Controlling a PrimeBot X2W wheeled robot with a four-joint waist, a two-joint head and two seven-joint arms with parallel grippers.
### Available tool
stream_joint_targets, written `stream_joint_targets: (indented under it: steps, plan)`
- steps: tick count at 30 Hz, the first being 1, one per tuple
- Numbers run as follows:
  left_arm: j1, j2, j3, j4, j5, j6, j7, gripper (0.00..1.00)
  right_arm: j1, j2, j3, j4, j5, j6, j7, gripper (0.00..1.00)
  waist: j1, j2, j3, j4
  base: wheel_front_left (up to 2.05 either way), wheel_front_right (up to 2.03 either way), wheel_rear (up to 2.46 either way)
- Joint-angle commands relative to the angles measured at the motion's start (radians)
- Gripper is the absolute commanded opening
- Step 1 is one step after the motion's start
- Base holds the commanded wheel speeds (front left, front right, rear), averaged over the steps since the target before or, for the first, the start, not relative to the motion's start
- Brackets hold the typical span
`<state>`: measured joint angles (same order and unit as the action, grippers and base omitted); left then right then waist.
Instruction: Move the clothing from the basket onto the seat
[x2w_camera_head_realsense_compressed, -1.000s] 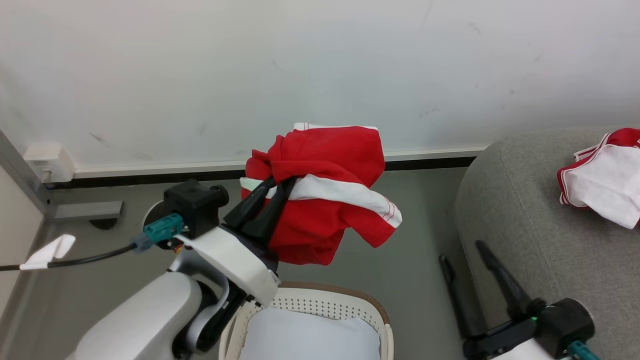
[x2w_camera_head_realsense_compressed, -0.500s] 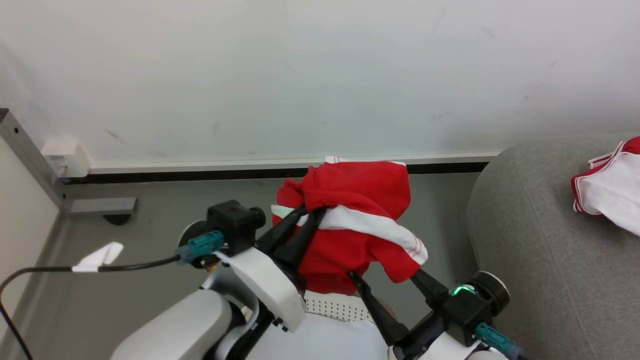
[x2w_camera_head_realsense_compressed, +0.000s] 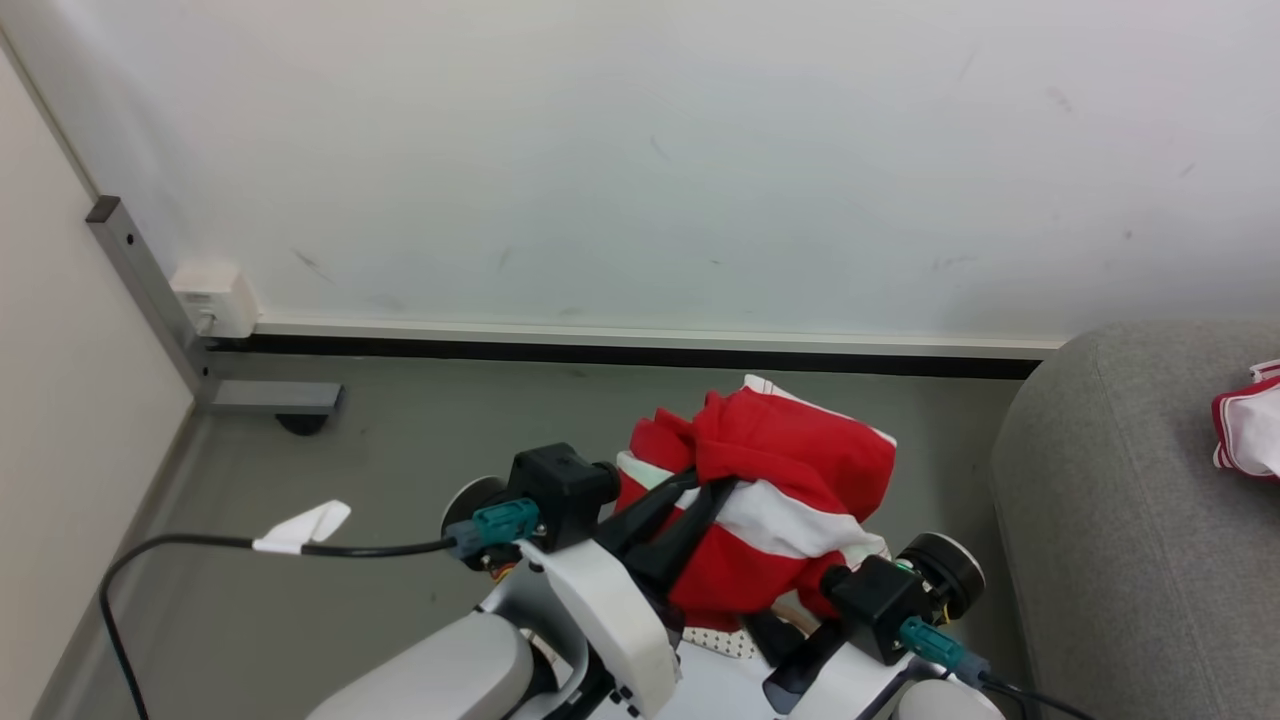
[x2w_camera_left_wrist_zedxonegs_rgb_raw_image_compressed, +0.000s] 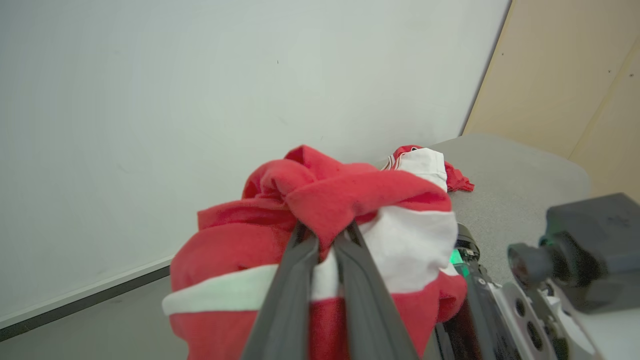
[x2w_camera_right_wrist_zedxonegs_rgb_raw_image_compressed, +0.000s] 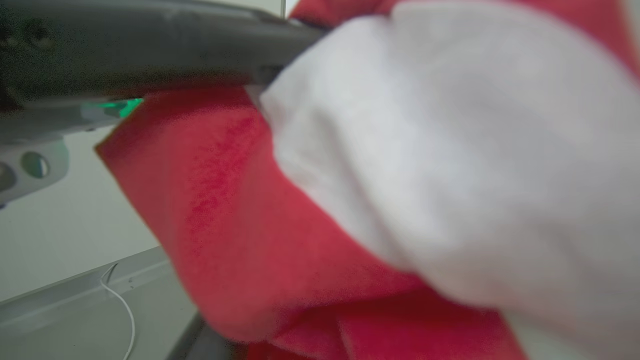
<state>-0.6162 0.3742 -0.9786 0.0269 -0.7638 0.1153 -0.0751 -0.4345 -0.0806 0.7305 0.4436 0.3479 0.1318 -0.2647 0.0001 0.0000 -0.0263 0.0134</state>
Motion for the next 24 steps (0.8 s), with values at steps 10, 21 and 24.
stream_joint_targets:
  steps: [10, 21, 24]
  plan:
    - [0.021, 0.019, 0.017, 0.019, -0.015, 0.016, -0.010, 0.00, 0.063, -0.001, -0.104, -0.090, 0.053, -0.002, 0.001, 0.00, -0.0001, 0.0000, 0.007, -0.012, 0.00, 0.00, 0.00]
    - [0.028, 0.030, 0.029, -0.009, -0.005, 0.032, -0.046, 1.00, 0.151, -0.031, -0.282, -0.236, 0.062, -0.002, 0.000, 0.00, -0.0001, 0.0000, 0.030, -0.116, 0.00, 0.00, 0.00]
    - [0.035, 0.034, 0.033, -0.015, 0.003, 0.035, -0.065, 1.00, 0.152, -0.050, -0.332, -0.262, 0.051, -0.002, 0.001, 0.00, -0.0001, 0.0000, 0.040, -0.165, 0.00, 0.00, 0.00]
